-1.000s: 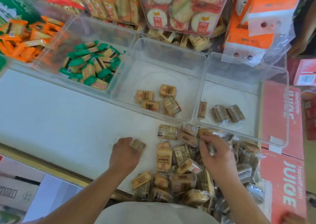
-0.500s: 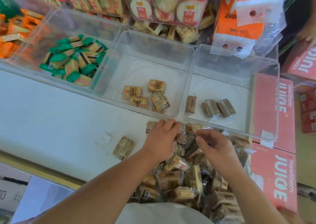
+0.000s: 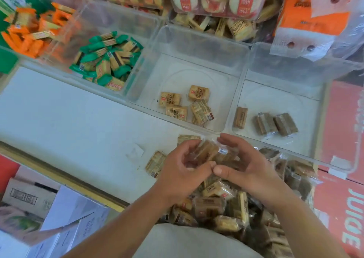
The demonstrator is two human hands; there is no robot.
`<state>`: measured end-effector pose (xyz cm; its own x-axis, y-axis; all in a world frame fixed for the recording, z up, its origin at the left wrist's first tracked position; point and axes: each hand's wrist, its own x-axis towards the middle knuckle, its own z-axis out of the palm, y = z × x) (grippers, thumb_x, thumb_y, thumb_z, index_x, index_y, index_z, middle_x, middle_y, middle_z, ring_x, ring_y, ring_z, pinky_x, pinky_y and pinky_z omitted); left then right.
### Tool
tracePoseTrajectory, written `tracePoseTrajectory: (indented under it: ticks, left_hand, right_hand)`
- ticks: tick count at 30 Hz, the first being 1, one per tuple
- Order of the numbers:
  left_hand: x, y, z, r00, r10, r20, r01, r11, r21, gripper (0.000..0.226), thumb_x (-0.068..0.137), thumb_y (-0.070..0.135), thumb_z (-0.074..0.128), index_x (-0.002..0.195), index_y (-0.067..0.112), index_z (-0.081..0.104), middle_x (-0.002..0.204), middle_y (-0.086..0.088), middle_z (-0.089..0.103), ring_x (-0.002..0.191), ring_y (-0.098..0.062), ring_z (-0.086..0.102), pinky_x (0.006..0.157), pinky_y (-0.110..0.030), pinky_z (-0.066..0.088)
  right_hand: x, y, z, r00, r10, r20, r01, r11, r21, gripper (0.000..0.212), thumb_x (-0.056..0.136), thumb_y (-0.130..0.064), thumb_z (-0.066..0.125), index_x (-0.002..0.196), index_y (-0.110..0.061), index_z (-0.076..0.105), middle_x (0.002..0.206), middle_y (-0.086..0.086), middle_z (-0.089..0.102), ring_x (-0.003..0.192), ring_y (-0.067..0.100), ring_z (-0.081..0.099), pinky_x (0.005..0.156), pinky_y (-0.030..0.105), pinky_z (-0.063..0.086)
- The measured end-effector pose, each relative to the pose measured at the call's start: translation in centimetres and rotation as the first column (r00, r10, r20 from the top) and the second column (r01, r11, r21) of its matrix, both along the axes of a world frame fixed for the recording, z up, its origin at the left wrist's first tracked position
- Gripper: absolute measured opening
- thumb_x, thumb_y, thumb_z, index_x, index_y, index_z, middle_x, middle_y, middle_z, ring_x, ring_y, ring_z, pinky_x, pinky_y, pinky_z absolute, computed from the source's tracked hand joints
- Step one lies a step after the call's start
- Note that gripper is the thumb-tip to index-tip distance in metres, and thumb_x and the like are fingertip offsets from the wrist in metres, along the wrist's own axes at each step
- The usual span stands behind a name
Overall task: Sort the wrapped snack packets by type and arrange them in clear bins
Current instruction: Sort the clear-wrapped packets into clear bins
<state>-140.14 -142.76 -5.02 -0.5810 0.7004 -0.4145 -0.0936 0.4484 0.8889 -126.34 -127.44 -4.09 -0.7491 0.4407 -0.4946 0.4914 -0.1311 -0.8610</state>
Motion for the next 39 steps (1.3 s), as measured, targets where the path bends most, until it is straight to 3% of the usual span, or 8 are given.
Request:
tracePoseTrajectory:
  ticks: [5, 9, 14, 20, 25, 29, 33, 39]
  left_hand:
    - [-1.7, -2.9, -0.5, 0.958, 0.136, 0.253, -0.148, 0.989, 0.026, 0.034, 0.093, 0.035, 0.073, 0.126, 0.029, 0.068, 0.119, 0.007, 0.074, 0.105, -0.015, 0.073, 0.088, -0.035, 0.061]
    - [-4.2, -6.6, -7.0, 0.958, 0.022, -0.286, -0.17, 0.846, -0.505, 0.046, 0.097, 0.042, 0.065, 0.139, 0.026, 0.056, 0.143, 0.003, 0.056, 0.127, -0.02, 0.058, 0.103, -0.037, 0.05]
    - [-5.7, -7.4, -10.8, 0.882, -0.309, -0.355, -0.053, 0.684, -0.727, 0.071, 0.089, 0.057, 0.064, 0.149, 0.024, 0.044, 0.138, -0.002, 0.055, 0.125, -0.026, 0.051, 0.099, -0.041, 0.051]
    - [-6.2, -5.3, -9.3, 0.908, -0.107, -0.406, -0.123, 0.857, -0.501, 0.061, 0.08, 0.052, 0.072, 0.133, 0.028, 0.057, 0.116, 0.011, 0.056, 0.108, -0.015, 0.057, 0.089, -0.035, 0.052]
    - [-6.6, 0.0, -8.9, 0.791, -0.402, -0.461, 0.219, 0.89, -0.4, 0.069, 0.086, 0.056, 0.07, 0.145, 0.025, 0.053, 0.138, 0.01, 0.049, 0.13, -0.014, 0.043, 0.107, -0.038, 0.046]
    - [-8.0, 1.1, -10.2, 0.802, -0.521, -0.292, 0.369, 0.817, -0.444, 0.064, 0.099, 0.053, 0.058, 0.157, 0.037, 0.036, 0.167, 0.008, 0.024, 0.154, -0.014, 0.02, 0.124, -0.037, 0.026]
    - [-9.1, 0.7, -10.9, 0.792, -0.569, -0.222, 0.431, 0.779, -0.456, 0.077, 0.096, 0.051, 0.064, 0.161, 0.031, 0.027, 0.159, 0.008, 0.037, 0.147, -0.016, 0.033, 0.118, -0.032, 0.032]
    - [-9.7, 2.1, -11.2, 0.816, -0.57, -0.098, 0.436, 0.717, -0.543, 0.091, 0.072, 0.06, 0.084, 0.147, 0.028, 0.043, 0.134, 0.004, 0.04, 0.13, -0.02, 0.036, 0.11, -0.041, 0.039]
  right_hand:
    - [-1.2, -0.8, 0.4, 1.0, -0.006, -0.005, 0.005, 0.991, -0.132, 0.055, 0.069, -0.028, 0.093, 0.118, -0.035, 0.069, 0.116, -0.002, 0.072, 0.104, 0.025, 0.072, 0.09, 0.049, 0.06]
    - [-1.9, 0.0, 2.1, 0.968, -0.248, -0.018, 0.249, 0.968, 0.019, 0.051, 0.067, -0.038, 0.09, 0.113, -0.039, 0.068, 0.105, -0.006, 0.075, 0.088, 0.021, 0.075, 0.073, 0.039, 0.063]
    - [-3.1, 4.0, 2.0, 0.857, -0.515, -0.028, 0.481, 0.779, 0.401, 0.049, 0.075, -0.04, 0.088, 0.118, -0.037, 0.063, 0.106, -0.016, 0.067, 0.085, -0.002, 0.066, 0.071, 0.019, 0.055]
    - [-2.4, 9.5, -0.6, 0.869, -0.381, 0.315, 0.114, 0.774, 0.623, 0.045, 0.082, -0.038, 0.081, 0.12, -0.027, 0.058, 0.117, -0.001, 0.048, 0.082, 0.011, 0.057, 0.054, 0.012, 0.045]
    - [-2.7, 11.3, -3.1, 0.854, -0.265, 0.447, -0.019, 0.844, 0.536, 0.053, 0.088, -0.042, 0.074, 0.134, -0.02, 0.06, 0.129, 0.002, 0.063, 0.106, 0.022, 0.06, 0.081, 0.031, 0.047]
    - [-2.1, 10.4, -1.6, 0.879, -0.316, 0.356, 0.061, 0.816, 0.574, 0.043, 0.094, -0.041, 0.067, 0.132, -0.022, 0.062, 0.131, 0.001, 0.061, 0.077, 0.009, 0.06, 0.064, 0.021, 0.044]
    - [-0.8, 6.6, 0.3, 0.936, -0.351, 0.023, 0.253, 0.717, 0.649, 0.011, 0.094, -0.026, 0.069, 0.105, -0.028, 0.07, 0.106, -0.01, 0.068, 0.096, 0.004, 0.061, 0.08, 0.01, 0.043]
    - [-1.5, 0.0, 0.5, 0.976, -0.215, 0.03, 0.182, 0.886, 0.426, 0.012, 0.094, -0.022, 0.071, 0.104, -0.029, 0.072, 0.093, -0.018, 0.07, 0.092, -0.006, 0.064, 0.073, 0.005, 0.049]
